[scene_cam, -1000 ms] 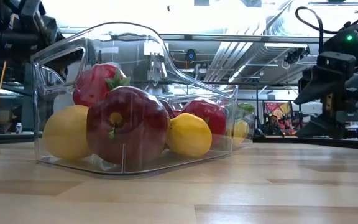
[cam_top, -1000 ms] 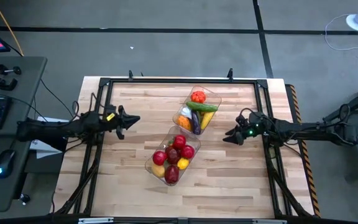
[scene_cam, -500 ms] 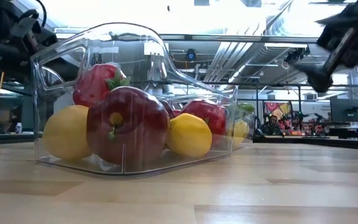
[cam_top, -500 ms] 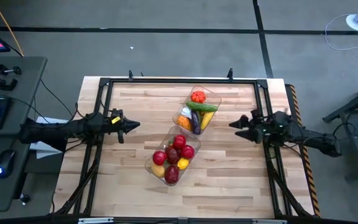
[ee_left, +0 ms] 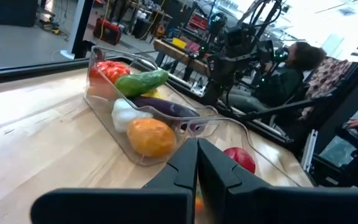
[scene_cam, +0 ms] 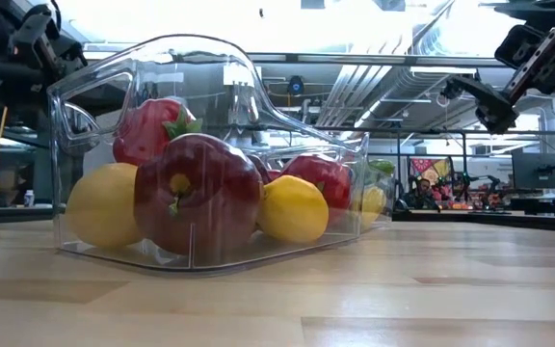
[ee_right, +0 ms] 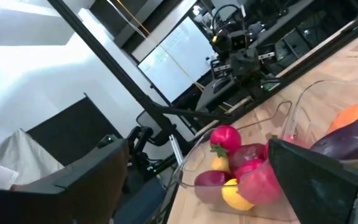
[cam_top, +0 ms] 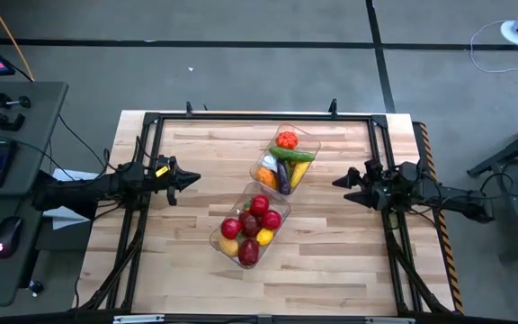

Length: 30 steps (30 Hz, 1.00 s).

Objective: Sort produce into baskets
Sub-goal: Return to Home Position

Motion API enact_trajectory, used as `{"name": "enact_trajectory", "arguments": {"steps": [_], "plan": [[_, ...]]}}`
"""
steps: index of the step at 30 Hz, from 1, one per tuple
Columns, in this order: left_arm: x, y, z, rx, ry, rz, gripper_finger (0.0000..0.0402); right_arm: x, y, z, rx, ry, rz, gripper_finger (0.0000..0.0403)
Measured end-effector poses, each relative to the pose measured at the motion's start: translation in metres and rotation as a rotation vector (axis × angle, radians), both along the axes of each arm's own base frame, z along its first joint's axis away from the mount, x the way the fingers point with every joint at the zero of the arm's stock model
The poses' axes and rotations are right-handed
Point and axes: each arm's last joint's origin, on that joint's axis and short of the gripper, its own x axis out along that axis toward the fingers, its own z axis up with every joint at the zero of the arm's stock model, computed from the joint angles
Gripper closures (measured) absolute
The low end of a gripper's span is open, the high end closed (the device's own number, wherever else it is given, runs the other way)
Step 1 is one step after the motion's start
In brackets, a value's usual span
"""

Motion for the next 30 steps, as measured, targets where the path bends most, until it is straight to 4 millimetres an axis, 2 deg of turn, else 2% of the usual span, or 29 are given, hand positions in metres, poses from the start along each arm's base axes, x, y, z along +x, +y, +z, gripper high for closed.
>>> {"name": "enact_trajectory", "arguments": {"steps": [15,18,22,25,27,30], "plan": [[0.0,0.0,0.0,0.0,0.0,0.001,0.0401,0.0,0.002,-0.001,-0.024,0.01,0.03,0.0025],[0.0,0.0,0.0,0.0,0.0,0.001,0.0401,0.001,0.001,-0.004,-0.272,-0.01,-0.026,0.0025],[0.0,0.0,0.0,0.0,0.0,0.001,0.0401,0.001,-0.005,-0.003,-0.733,-0.029,-0.297,0.0025],[0.0,0.0,0.0,0.0,0.0,0.001,0.0401,0.001,-0.007,-0.003,-0.967,-0.004,-0.412,0.0025],[0.0,0.0,0.0,0.0,0.001,0.001,0.0401,0.001,-0.008,-0.006,-0.99,0.038,-0.419,0.0025],[0.0,0.0,0.0,0.0,0.0,0.001,0.0401,0.001,-0.009,-0.013,-0.82,0.119,-0.4,0.0025]]}}
